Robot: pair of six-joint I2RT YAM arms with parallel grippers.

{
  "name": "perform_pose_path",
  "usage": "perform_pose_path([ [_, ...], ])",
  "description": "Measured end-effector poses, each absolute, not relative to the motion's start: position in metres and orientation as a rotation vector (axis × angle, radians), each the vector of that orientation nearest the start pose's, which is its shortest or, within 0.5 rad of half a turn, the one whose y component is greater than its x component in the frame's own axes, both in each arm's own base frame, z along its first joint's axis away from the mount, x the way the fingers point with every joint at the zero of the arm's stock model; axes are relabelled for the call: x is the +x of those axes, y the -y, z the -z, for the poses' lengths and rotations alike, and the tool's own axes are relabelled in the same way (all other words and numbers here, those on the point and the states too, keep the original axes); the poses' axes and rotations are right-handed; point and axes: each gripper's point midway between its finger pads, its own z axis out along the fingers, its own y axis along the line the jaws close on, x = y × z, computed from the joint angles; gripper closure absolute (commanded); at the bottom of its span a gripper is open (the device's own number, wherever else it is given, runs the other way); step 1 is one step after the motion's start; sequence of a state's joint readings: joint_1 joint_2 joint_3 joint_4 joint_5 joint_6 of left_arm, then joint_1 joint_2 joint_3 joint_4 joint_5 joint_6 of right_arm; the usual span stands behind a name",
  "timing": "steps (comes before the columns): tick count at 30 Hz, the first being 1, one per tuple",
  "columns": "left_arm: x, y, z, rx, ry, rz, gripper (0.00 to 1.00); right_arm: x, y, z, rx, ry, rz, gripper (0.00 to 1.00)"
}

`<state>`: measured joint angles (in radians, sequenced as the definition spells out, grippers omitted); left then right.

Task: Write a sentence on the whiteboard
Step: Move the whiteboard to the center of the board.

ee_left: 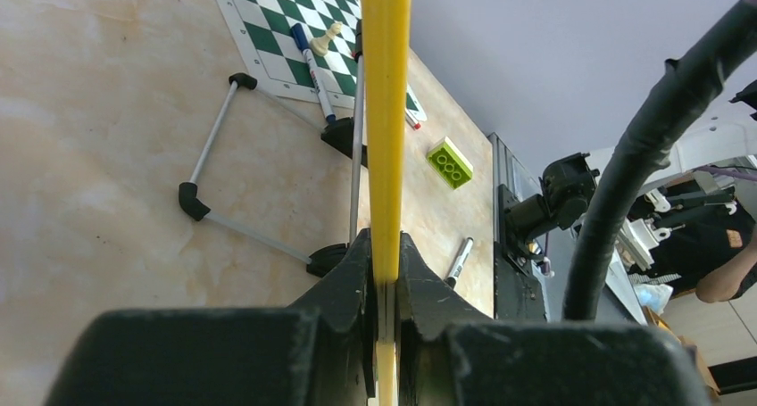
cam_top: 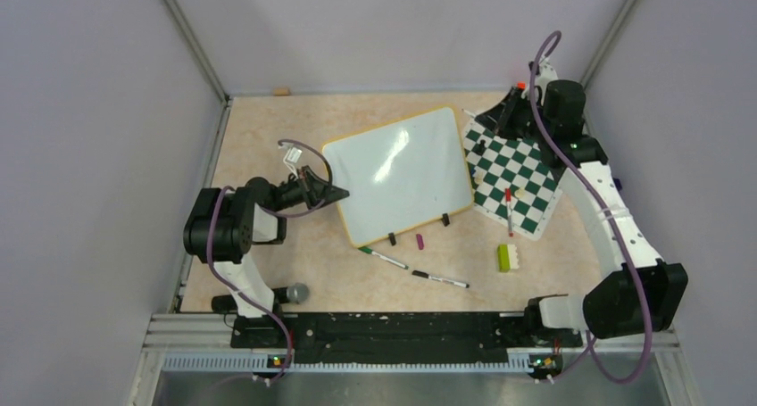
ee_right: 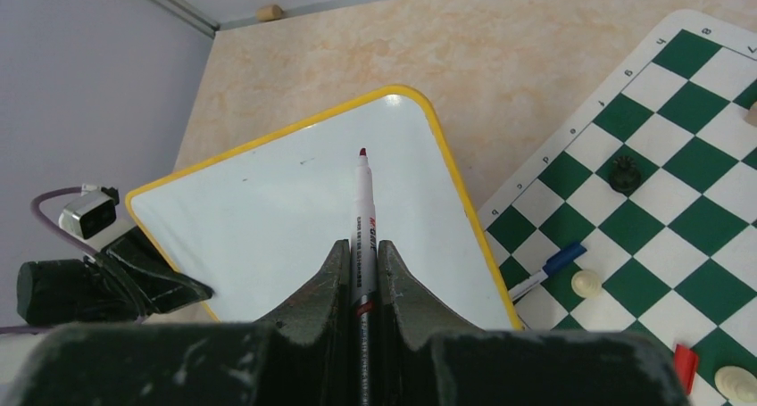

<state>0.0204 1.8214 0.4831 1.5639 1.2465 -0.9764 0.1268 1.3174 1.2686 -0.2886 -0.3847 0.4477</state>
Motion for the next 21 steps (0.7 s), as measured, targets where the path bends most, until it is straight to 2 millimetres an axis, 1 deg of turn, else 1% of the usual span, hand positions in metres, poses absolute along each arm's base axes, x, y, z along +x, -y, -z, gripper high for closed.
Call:
perform_pose_path([
  [4,0.299,0.178,-0.143,0.42,-1.679,1.57,1.0,0.382,-0.13,-0.302,0.058,-1.974,-0.739,1.0],
  [9,0.29,0.19,-0.142,0.466,-1.683,1.605,1.0,0.364,-0.129,-0.316,0.044,-1.945,-0.748,1.0],
  [14,0.286,0.193,-0.141,0.477,-1.686,1.612,1.0,0.345,-0.13,-0.325,0.028,-1.922,-0.768,1.0],
  [15,0.285,0.193,-0.141,0.478,-1.686,1.611,0.99,0.342,-0.13,-0.326,0.026,-1.921,-0.772,1.0],
  [18,0.285,0.193,-0.14,0.49,-1.682,1.6,0.88,0.335,-0.13,-0.324,0.024,-1.936,-0.777,1.0],
  [21,0.285,0.193,-0.139,0.498,-1.686,1.58,0.86,0.328,-0.129,-0.323,0.02,-1.946,-0.775,1.0],
])
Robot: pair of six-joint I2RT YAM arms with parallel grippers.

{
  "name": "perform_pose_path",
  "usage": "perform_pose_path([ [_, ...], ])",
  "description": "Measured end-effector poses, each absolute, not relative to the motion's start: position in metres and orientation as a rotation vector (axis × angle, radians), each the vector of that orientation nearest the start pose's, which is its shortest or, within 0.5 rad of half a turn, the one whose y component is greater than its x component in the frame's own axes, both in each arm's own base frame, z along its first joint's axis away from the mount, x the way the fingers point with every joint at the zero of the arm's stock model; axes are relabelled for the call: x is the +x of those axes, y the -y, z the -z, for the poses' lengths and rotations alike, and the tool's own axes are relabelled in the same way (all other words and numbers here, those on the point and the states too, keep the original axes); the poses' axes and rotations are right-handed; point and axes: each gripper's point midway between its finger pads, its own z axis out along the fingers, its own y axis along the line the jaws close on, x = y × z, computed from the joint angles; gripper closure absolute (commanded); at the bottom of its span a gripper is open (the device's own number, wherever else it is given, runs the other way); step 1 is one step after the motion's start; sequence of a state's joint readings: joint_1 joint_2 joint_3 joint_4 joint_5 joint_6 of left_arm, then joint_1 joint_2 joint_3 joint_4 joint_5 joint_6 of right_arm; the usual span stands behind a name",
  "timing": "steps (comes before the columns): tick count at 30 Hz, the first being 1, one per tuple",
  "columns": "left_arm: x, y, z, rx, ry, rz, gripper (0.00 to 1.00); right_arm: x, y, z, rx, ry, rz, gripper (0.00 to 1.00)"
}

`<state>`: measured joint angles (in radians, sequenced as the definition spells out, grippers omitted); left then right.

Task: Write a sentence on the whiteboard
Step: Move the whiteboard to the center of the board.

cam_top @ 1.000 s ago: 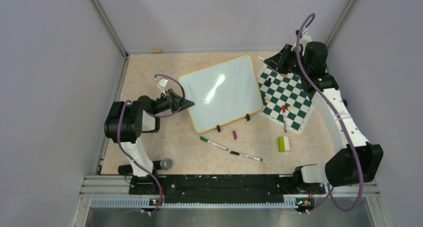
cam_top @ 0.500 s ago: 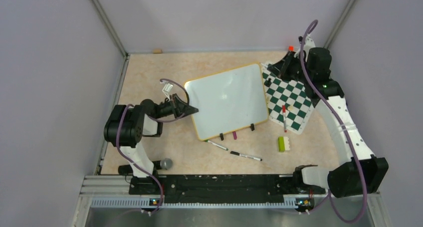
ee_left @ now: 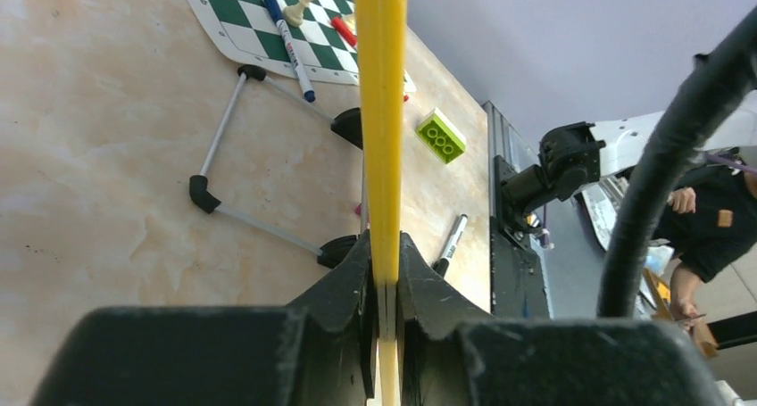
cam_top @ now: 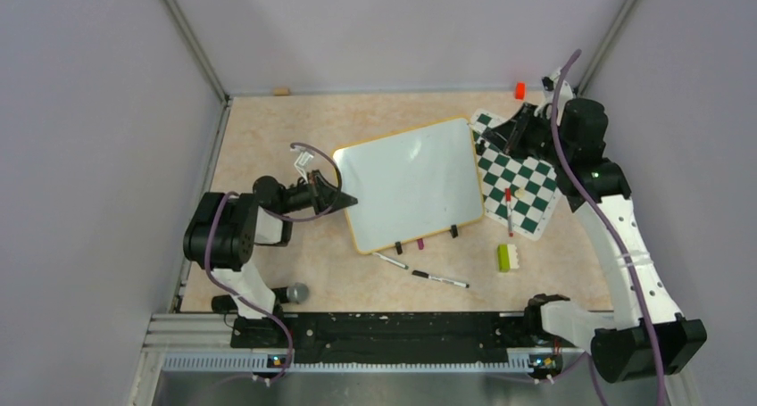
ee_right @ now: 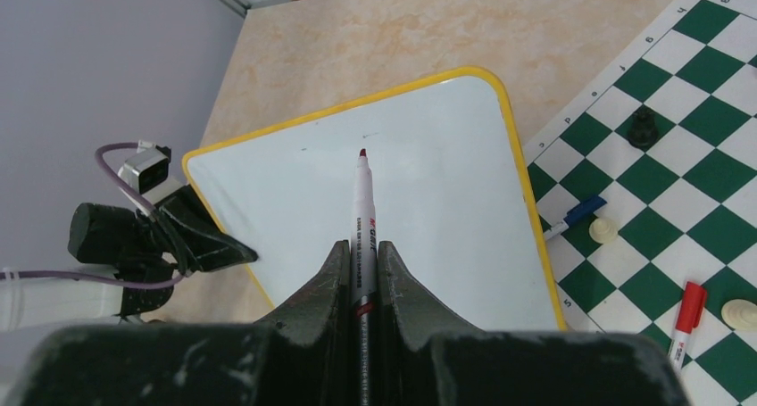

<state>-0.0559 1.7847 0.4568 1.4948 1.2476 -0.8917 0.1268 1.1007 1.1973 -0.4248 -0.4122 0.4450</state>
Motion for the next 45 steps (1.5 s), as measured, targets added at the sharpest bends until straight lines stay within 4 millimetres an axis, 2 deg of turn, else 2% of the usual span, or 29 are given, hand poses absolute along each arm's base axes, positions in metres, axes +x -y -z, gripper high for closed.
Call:
perform_pose_path([
  [7,0.288,0.192,-0.134,0.513,-1.753,1.469,0.85,0.312,-0.127,-0.33,0.002,-1.939,-0.766,1.0],
  [10,0.286,0.195,-0.136,0.555,-1.761,1.416,0.89,0.307,-0.127,-0.332,-0.003,-1.937,-0.767,1.0],
  [19,0.286,0.196,-0.136,0.586,-1.76,1.377,0.79,0.293,-0.127,-0.337,-0.026,-1.918,-0.78,1.0],
  [22,0.287,0.196,-0.134,0.595,-1.757,1.363,0.66,0.29,-0.127,-0.339,-0.03,-1.912,-0.782,1.0],
  [24,0.284,0.198,-0.13,0.596,-1.775,1.376,0.63,0.287,-0.127,-0.34,-0.033,-1.905,-0.782,1.0],
  [25,0.283,0.198,-0.127,0.596,-1.783,1.382,0.49,0.285,-0.127,-0.34,-0.034,-1.906,-0.782,1.0],
  [26,0.281,0.199,-0.125,0.594,-1.791,1.386,0.27,0.284,-0.127,-0.34,-0.035,-1.905,-0.782,1.0],
  [27,0.279,0.199,-0.123,0.597,-1.796,1.386,0.14,0.283,-0.127,-0.339,-0.036,-1.906,-0.782,1.0],
  [28,0.279,0.199,-0.121,0.602,-1.798,1.379,0.11,0.282,-0.127,-0.339,-0.037,-1.904,-0.782,1.0],
  [32,0.276,0.198,-0.118,0.588,-1.821,1.371,0.1,0.281,-0.126,-0.338,-0.043,-1.907,-0.779,1.0],
  [34,0.276,0.198,-0.119,0.587,-1.821,1.367,0.02,0.28,-0.127,-0.337,-0.044,-1.909,-0.78,1.0],
  [45,0.273,0.193,-0.134,0.638,-1.78,1.274,0.01,0.279,-0.128,-0.334,-0.048,-1.918,-0.787,1.0],
])
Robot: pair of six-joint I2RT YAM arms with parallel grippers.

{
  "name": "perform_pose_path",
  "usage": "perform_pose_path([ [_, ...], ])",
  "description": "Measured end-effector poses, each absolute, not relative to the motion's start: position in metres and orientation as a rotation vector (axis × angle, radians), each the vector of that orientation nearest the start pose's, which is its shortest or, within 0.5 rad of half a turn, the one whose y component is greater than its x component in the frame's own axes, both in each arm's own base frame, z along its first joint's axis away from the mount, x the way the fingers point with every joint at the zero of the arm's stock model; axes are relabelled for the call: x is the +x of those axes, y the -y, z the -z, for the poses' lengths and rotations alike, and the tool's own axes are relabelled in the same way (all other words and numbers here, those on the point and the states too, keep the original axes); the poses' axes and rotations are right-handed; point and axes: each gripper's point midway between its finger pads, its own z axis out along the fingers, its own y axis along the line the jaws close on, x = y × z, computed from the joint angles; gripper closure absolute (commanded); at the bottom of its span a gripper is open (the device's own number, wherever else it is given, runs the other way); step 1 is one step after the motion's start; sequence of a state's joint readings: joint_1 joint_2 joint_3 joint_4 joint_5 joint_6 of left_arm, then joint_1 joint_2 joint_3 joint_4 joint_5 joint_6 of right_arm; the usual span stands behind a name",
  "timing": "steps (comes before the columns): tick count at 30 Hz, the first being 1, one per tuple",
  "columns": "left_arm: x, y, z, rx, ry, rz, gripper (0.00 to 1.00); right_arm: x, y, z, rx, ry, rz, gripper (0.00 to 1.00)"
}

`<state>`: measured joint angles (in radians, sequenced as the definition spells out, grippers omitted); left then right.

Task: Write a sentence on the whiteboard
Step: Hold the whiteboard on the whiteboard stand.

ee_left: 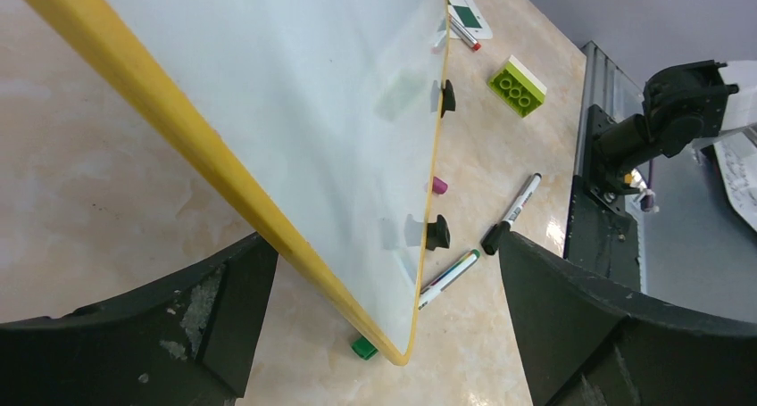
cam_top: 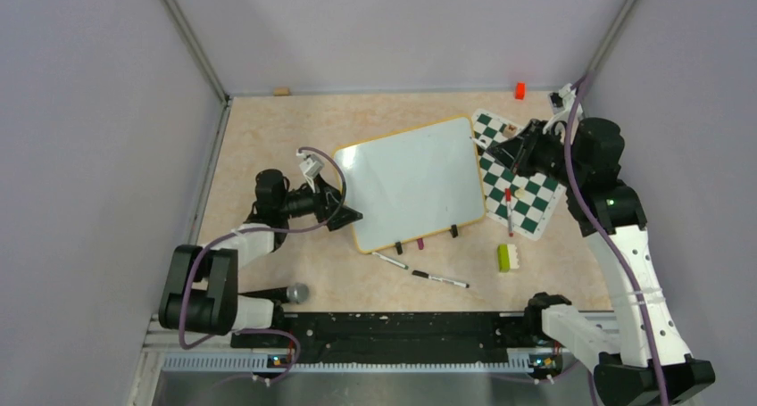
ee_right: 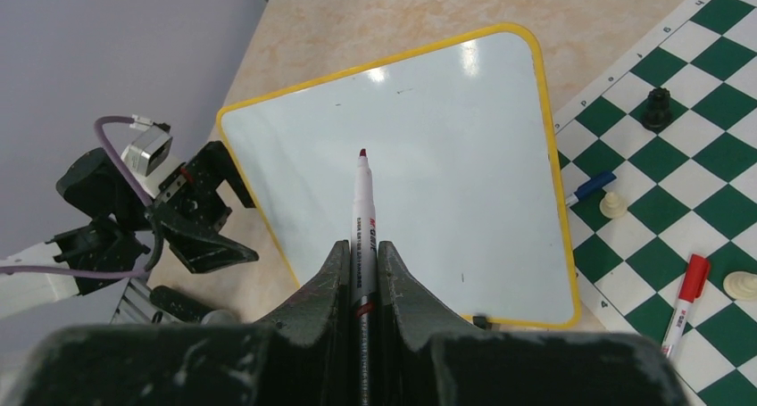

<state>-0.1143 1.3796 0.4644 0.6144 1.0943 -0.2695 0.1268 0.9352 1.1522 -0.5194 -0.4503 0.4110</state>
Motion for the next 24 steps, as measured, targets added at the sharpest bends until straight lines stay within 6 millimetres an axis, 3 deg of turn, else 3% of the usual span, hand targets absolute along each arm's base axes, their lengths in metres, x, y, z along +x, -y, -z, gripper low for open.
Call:
perform_pose_path([
  [24,0.262,0.186,-0.13,0.709,-1.818,1.189,0.01,0.258,-0.121,-0.337,-0.052,-1.903,-0.753,1.0],
])
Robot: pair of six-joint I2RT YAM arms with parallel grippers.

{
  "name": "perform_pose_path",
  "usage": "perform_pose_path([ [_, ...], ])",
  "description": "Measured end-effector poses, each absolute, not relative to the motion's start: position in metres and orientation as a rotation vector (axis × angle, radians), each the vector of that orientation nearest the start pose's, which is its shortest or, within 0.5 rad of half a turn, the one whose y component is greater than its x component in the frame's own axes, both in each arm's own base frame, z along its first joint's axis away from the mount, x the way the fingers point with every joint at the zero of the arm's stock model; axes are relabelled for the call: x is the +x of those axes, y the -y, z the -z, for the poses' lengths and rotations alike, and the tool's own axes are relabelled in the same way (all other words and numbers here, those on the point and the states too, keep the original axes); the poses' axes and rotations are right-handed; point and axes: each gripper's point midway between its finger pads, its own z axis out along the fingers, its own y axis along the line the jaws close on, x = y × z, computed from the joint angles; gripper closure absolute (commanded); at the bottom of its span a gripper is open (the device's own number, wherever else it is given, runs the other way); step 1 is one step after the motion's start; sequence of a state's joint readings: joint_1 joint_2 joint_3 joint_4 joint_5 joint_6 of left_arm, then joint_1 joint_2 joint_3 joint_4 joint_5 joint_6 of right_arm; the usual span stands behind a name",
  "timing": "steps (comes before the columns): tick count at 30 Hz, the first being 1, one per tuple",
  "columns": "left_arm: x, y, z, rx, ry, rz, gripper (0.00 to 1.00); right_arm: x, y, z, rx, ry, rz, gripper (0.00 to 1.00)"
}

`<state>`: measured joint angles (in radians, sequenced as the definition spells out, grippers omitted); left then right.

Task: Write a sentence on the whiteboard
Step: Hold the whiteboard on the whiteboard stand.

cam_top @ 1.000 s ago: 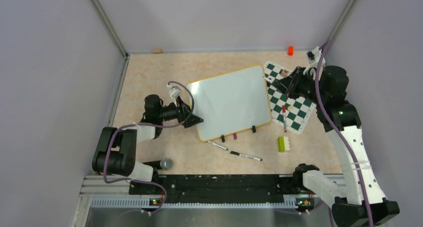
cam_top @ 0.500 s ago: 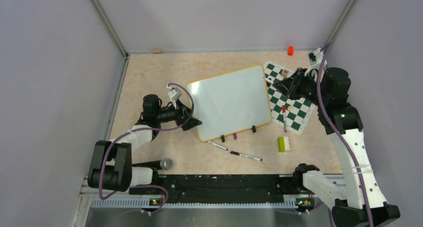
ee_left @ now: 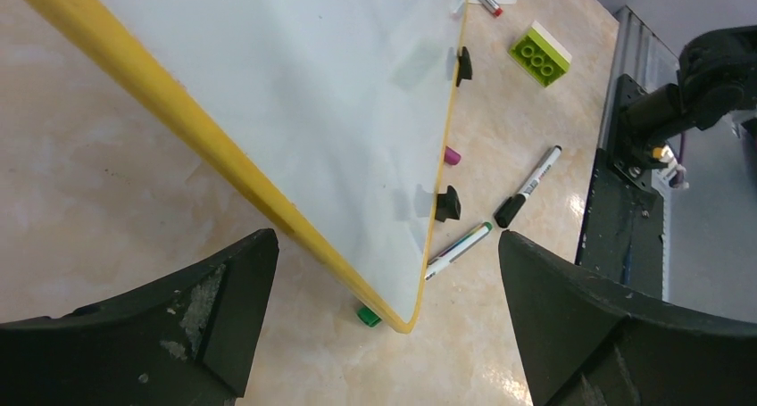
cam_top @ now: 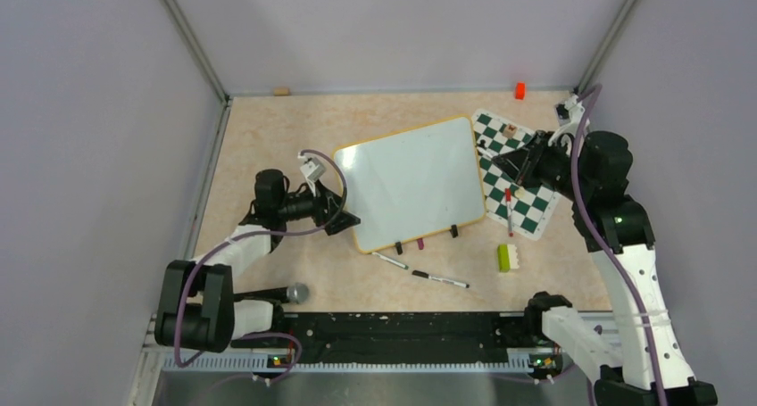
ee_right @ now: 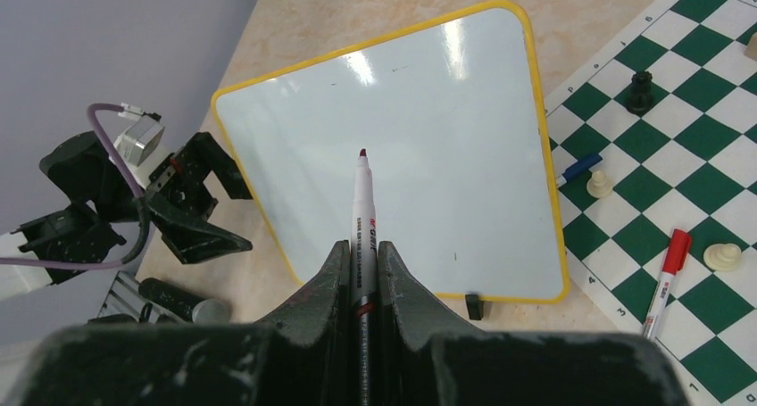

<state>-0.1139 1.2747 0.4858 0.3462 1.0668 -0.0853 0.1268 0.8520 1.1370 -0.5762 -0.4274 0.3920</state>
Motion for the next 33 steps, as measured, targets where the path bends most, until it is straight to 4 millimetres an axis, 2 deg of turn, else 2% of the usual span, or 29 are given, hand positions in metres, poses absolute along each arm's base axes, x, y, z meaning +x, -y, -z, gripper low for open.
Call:
perform_pose_path([
  [5,0.27,0.18,-0.135,0.646,-1.865,1.117,0.01,0.251,-0.119,-0.323,-0.049,-1.937,-0.747,1.0],
  [10,0.269,0.18,-0.144,0.629,-1.844,1.112,0.01,0.247,-0.119,-0.314,-0.053,-1.959,-0.744,1.0],
  [23,0.264,0.185,-0.114,0.533,-1.926,1.239,0.01,0.253,-0.121,-0.305,-0.047,-1.995,-0.752,1.0],
  [33,0.273,0.19,-0.114,0.518,-1.921,1.289,0.01,0.259,-0.122,-0.3,-0.037,-2.017,-0.754,1.0],
])
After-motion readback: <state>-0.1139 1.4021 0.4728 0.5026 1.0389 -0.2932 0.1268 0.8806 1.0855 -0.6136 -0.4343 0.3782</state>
